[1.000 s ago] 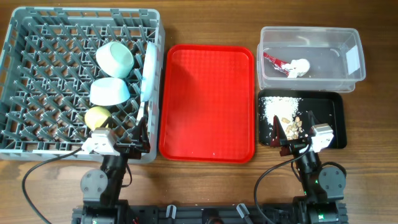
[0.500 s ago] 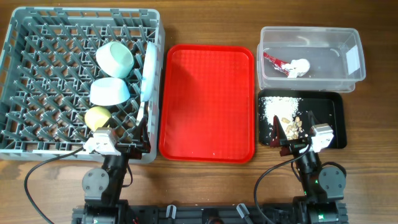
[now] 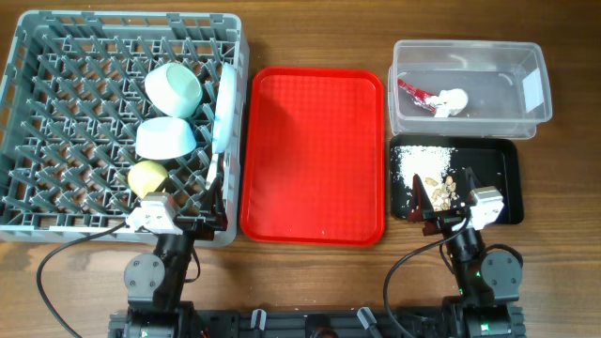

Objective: Sort waste into correct bins and load items into the dishwasher rack

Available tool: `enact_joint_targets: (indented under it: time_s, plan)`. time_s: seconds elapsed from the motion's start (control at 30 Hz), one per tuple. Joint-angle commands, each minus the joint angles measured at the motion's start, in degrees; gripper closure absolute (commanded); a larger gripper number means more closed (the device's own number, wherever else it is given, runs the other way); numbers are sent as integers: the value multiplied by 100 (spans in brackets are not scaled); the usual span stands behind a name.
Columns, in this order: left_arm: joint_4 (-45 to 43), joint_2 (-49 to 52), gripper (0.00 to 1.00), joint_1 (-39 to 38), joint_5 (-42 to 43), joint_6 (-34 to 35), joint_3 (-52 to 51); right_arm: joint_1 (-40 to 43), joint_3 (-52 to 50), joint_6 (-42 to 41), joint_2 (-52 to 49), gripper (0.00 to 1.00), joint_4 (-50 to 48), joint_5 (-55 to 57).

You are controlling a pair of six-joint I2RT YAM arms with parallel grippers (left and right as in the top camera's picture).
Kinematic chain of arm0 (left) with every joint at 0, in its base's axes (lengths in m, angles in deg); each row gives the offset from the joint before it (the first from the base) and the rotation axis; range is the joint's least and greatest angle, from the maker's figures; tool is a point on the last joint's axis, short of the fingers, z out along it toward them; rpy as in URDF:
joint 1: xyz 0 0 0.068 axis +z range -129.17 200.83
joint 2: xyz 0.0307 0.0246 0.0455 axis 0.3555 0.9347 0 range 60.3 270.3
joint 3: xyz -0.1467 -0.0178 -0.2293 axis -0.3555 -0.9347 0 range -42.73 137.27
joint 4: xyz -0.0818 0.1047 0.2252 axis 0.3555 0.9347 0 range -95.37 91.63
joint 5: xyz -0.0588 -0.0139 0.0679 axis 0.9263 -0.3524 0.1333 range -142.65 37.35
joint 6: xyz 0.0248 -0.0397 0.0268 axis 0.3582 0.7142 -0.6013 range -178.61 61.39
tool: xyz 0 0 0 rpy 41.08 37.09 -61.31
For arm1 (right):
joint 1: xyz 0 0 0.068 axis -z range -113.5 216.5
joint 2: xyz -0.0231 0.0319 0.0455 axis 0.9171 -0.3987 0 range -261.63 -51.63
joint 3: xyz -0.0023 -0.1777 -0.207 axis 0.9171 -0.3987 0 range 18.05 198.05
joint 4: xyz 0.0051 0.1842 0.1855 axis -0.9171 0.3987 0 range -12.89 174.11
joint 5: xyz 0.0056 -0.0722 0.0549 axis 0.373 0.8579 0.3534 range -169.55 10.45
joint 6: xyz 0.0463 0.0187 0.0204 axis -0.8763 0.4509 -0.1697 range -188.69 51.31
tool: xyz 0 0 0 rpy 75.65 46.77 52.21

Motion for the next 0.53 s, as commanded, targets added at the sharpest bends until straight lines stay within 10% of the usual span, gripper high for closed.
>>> enact_joint_targets:
  time_s: [0.0,0.5]
  plan:
    - [-4,-61,0,-24,-76,-70,-55,-31,-7,-59,68,0,-13,-101]
    - [-4,-61,0,-24,-76,-70,-55,-31,-7,-59,68,0,-11,-101]
